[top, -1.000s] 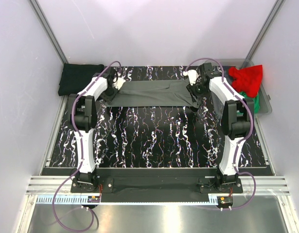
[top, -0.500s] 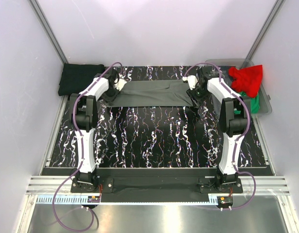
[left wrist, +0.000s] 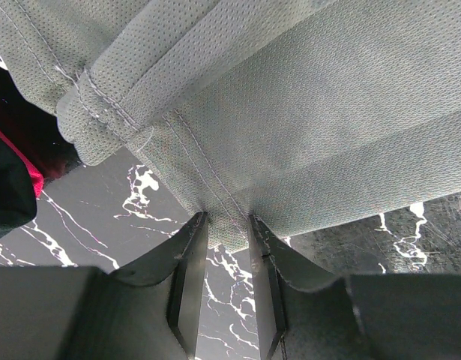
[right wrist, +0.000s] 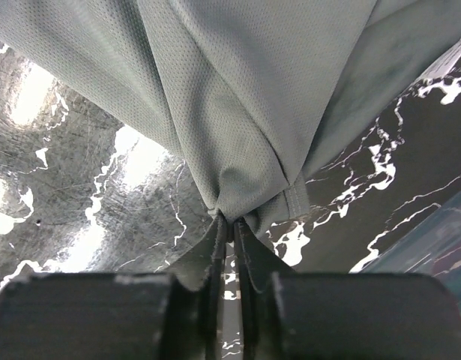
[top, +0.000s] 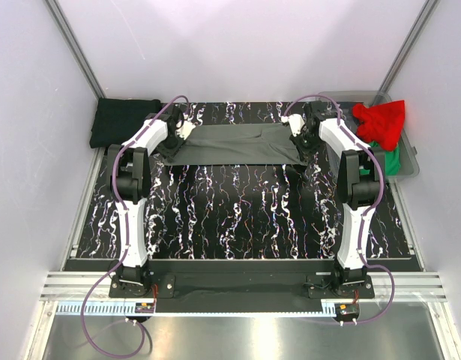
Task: Fold and stack the t-shirts
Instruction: Fold the tshirt
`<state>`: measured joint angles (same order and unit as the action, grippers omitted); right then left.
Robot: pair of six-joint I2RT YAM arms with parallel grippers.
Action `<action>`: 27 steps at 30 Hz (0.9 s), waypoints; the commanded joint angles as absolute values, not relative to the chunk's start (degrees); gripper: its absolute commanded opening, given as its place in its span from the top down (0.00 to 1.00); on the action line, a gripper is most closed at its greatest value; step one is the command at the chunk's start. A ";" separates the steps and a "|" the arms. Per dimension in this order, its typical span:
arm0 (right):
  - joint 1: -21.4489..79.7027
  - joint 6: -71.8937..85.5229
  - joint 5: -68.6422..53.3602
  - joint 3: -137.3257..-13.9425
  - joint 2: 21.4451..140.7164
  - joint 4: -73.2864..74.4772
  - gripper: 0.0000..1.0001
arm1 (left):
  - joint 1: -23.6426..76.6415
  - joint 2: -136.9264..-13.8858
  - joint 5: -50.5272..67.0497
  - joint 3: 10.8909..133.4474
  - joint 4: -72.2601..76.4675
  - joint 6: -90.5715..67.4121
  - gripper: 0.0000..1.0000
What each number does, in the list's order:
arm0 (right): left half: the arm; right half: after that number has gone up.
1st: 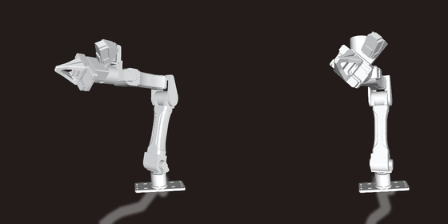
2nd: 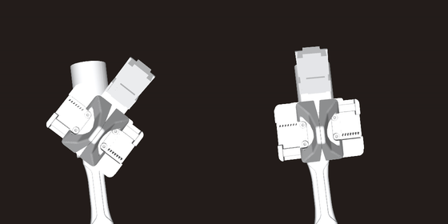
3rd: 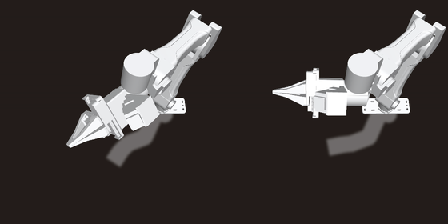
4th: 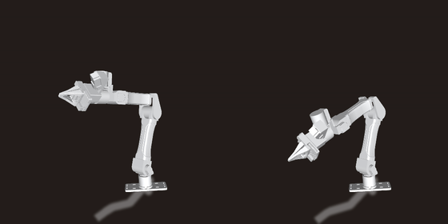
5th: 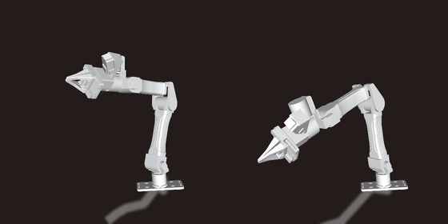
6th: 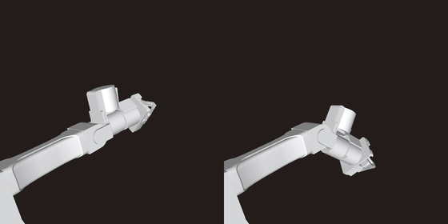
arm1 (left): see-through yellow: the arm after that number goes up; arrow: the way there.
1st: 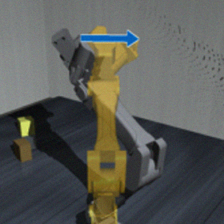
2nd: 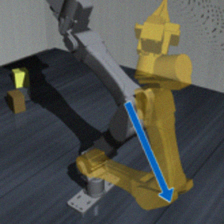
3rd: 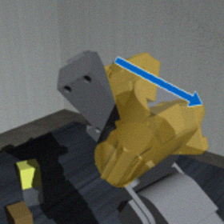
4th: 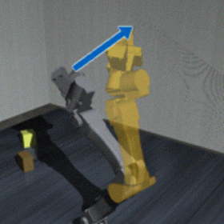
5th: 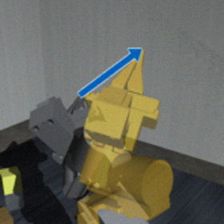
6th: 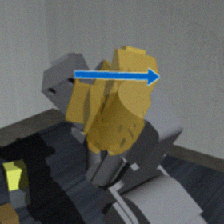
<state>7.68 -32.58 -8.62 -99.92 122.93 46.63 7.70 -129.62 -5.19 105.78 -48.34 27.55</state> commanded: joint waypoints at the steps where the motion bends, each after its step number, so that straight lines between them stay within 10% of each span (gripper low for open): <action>1: 7.12 -32.43 -9.14 -102.22 122.70 47.28 0.90 | 7.73 -130.25 -5.71 107.93 -47.37 27.86 0.67; 27: 5.10 -42.63 -5.80 -102.13 118.39 49.31 0.92 | 5.36 -131.31 -9.14 110.48 -46.84 31.73 0.69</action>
<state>5.30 -40.45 -7.07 -100.05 122.58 48.36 6.11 -131.37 -7.03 108.12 -47.90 30.61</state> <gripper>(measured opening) 0.071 0.310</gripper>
